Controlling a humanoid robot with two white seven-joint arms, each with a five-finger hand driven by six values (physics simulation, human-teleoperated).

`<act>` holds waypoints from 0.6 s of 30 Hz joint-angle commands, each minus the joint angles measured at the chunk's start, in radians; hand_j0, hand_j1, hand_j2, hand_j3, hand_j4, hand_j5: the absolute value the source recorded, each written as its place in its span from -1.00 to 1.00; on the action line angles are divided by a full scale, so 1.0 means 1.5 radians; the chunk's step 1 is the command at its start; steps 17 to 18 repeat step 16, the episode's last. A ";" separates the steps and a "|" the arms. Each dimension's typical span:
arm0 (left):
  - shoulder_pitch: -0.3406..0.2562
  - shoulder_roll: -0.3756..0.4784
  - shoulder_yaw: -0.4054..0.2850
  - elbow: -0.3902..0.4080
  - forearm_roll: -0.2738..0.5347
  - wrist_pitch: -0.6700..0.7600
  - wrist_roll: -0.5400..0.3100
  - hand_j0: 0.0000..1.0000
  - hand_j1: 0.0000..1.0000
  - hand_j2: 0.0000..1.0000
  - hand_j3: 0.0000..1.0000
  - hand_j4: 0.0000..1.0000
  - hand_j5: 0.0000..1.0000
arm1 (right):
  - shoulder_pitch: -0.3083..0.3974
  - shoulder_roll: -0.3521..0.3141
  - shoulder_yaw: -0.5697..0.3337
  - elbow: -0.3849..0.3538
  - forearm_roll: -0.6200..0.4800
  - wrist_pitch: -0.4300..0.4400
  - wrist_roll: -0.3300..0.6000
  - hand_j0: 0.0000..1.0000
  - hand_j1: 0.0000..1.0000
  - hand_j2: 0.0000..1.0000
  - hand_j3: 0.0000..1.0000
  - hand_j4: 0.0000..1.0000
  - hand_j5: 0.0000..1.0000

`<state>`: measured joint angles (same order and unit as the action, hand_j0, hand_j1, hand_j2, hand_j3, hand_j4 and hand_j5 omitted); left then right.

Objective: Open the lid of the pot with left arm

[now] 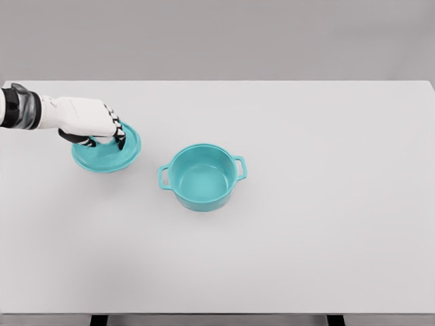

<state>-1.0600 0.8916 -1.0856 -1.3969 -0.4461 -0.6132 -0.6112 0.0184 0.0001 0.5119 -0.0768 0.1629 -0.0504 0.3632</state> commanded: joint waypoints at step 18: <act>0.003 -0.043 0.046 0.348 0.025 0.002 0.000 1.00 1.00 1.00 1.00 1.00 1.00 | 0.000 0.000 0.000 0.000 0.000 0.000 0.000 1.00 1.00 1.00 1.00 1.00 1.00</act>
